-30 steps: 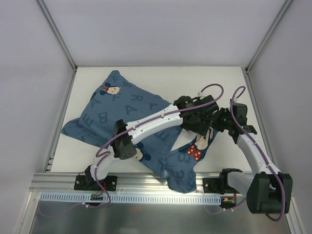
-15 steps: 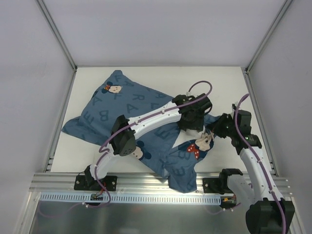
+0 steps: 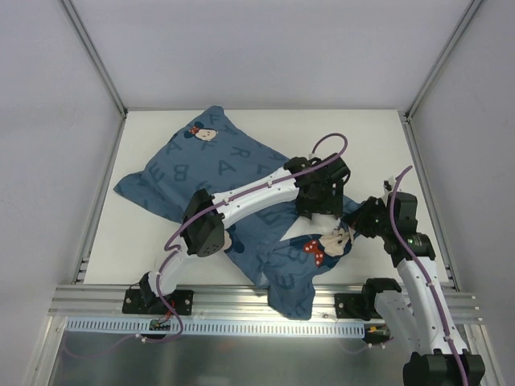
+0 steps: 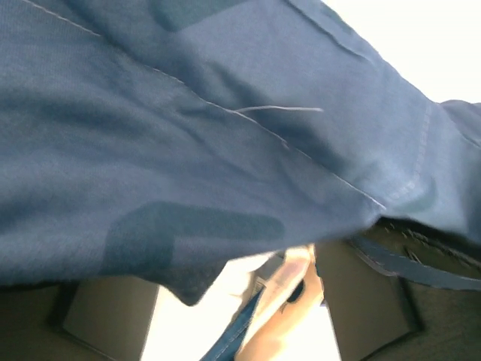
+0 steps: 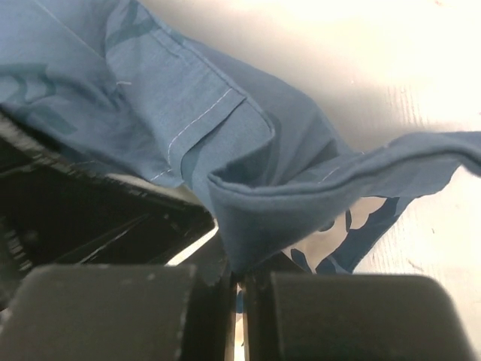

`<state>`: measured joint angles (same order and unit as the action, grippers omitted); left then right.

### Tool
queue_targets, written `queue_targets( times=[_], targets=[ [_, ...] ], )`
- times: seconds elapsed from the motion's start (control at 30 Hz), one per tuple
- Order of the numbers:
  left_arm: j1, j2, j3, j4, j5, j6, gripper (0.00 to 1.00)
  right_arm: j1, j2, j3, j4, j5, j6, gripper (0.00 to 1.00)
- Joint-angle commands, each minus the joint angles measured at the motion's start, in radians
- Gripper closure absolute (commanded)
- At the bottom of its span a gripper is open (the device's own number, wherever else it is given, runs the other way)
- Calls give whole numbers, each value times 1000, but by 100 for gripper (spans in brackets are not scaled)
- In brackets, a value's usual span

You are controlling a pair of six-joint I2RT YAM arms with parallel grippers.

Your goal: Remove the pillowcase from the pillow

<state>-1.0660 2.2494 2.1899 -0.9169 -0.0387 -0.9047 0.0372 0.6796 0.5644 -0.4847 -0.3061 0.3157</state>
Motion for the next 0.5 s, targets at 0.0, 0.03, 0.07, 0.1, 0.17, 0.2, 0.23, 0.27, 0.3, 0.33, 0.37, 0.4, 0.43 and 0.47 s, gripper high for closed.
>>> queue_targets(
  times=[0.0,0.03,0.07,0.1,0.17,0.2,0.23,0.27,0.3,0.33,0.37,0.4,0.43,0.47],
  targets=[
    [34,101,7,20,-49,36,25,3,-20,31,-83,-2,-21,99],
    [35,105,4,18,-44,50,33,1,-20,35,-81,-1,-21,99],
    [35,111,2,18,-38,56,65,0,-18,38,-80,2,-23,99],
    [37,108,-11,19,-26,64,94,1,-17,40,-80,16,-24,99],
    [46,92,-28,19,0,67,100,-2,6,52,-78,42,-30,99],
    [49,61,-48,23,13,75,100,-5,18,61,-78,62,-38,99],
    [52,41,-58,24,37,87,100,-10,47,72,-78,70,-41,99],
    [54,-8,-68,32,57,99,100,-22,63,101,-78,84,-43,99],
    [57,-40,-115,41,86,125,100,-28,78,118,-78,88,-47,99],
    [60,-74,-155,64,135,138,100,-33,92,133,-75,94,-52,99],
    [60,-155,-253,123,160,150,100,-37,125,168,-74,110,-59,99],
    [61,-201,-307,160,184,162,100,-58,144,187,-75,119,-63,99],
    [64,-243,-364,199,232,164,100,-65,159,202,-72,127,-72,99],
    [76,-322,-410,234,258,161,100,-80,193,218,-69,137,-73,99]
  ],
)
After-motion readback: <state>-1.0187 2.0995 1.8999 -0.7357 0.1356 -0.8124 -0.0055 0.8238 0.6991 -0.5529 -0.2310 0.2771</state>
